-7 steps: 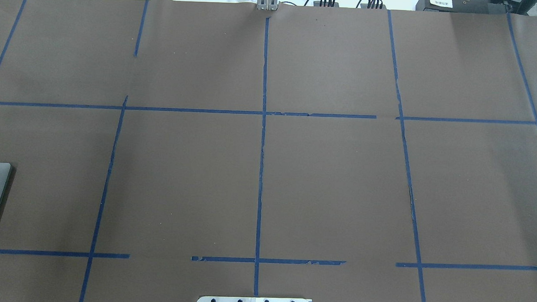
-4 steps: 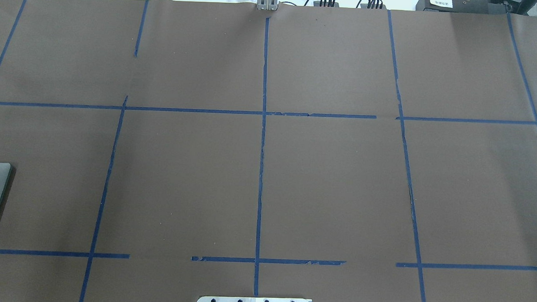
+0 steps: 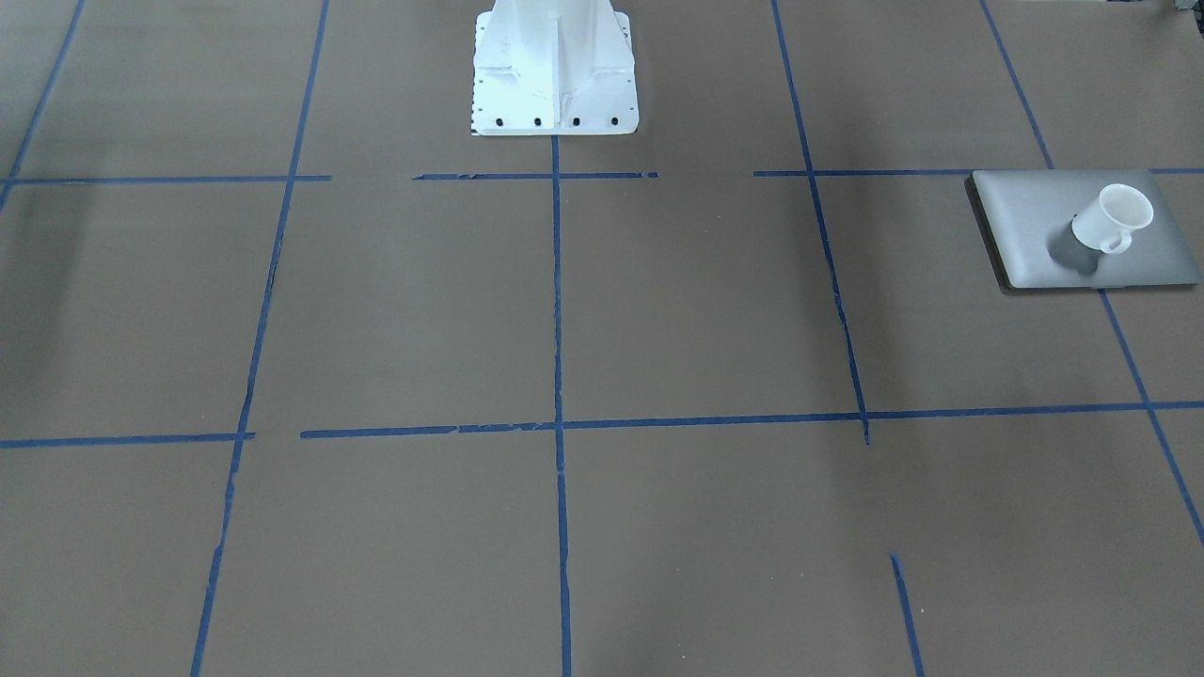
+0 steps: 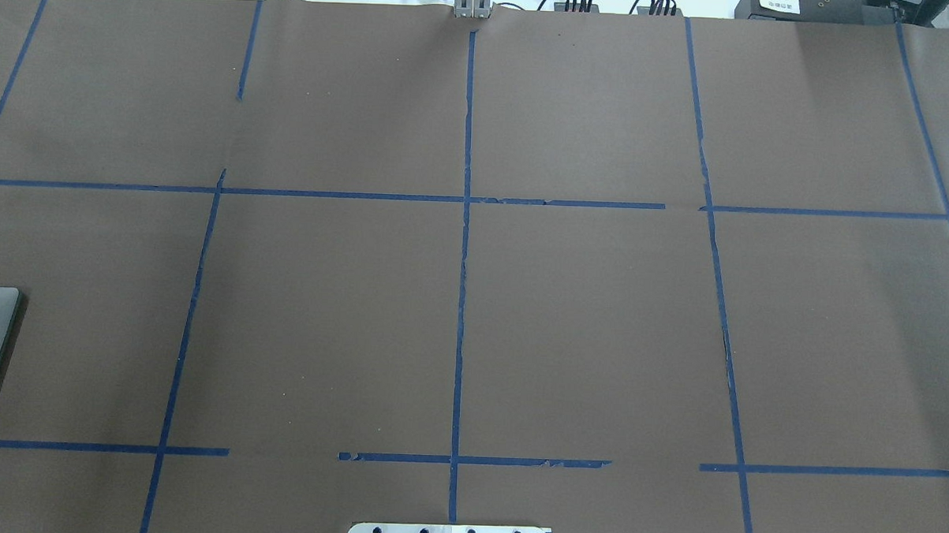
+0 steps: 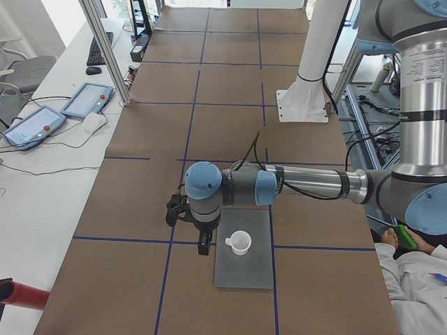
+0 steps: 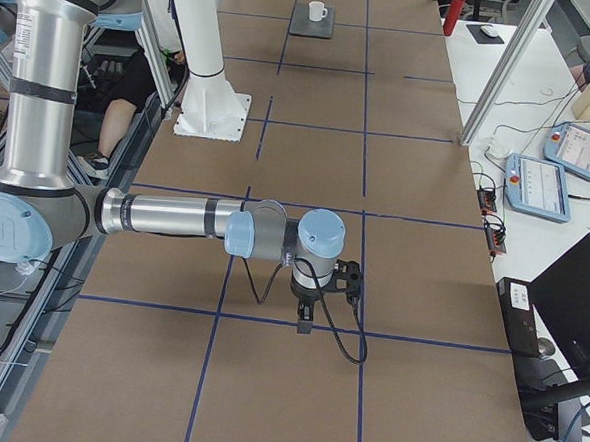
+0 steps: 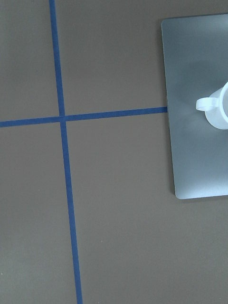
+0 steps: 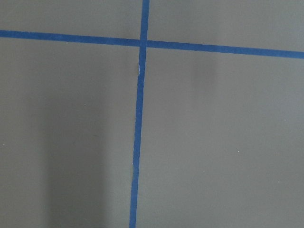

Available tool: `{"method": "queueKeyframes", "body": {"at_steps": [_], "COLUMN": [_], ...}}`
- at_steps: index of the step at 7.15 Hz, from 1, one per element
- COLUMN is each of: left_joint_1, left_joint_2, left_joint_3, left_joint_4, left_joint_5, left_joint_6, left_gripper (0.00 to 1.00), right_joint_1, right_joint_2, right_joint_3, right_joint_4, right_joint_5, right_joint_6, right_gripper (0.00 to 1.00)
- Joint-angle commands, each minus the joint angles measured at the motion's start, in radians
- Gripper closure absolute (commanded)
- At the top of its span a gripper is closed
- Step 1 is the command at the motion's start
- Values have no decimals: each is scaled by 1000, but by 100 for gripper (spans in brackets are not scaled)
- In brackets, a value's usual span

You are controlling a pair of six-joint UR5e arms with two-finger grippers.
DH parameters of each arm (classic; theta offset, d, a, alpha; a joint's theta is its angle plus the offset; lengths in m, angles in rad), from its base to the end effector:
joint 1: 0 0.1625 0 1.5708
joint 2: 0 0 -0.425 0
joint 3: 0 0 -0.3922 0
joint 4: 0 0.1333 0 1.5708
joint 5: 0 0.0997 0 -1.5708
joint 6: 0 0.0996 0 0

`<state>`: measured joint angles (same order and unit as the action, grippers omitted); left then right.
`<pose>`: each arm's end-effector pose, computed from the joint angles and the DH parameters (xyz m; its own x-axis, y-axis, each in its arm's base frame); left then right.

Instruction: Place cup on laptop

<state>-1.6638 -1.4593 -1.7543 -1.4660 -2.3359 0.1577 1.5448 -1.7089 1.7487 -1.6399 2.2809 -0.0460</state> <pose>-0.1050 -0.4333 0.6317 0.7218 0.0678 -0.6888 -0.0208 0.9969 0.0763 0.0571 -0.4325 0.6463 0.7565 -0.0466 0.6523 0.0608 0.9981 0.0007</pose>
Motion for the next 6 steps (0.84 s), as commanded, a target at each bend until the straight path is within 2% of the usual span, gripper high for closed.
{"method": "queueKeyframes", "body": {"at_steps": [1, 3, 6], "left_joint_1": [-7, -4, -2], "left_joint_2": [-3, -6, -3], "left_joint_3": [-10, -43, -31], "left_joint_4": [18, 18, 10], "left_joint_5": [0, 1, 3], "left_joint_6": [-3, -70, -69], "left_gripper": [0, 0, 0], "right_joint_1": [0, 0, 0], "right_joint_2": [0, 0, 0], "right_joint_3": [0, 0, 0], "right_joint_4": [0, -1, -1], "right_joint_5": [0, 0, 0], "right_joint_6": [0, 0, 0], "right_gripper": [0, 0, 0]}}
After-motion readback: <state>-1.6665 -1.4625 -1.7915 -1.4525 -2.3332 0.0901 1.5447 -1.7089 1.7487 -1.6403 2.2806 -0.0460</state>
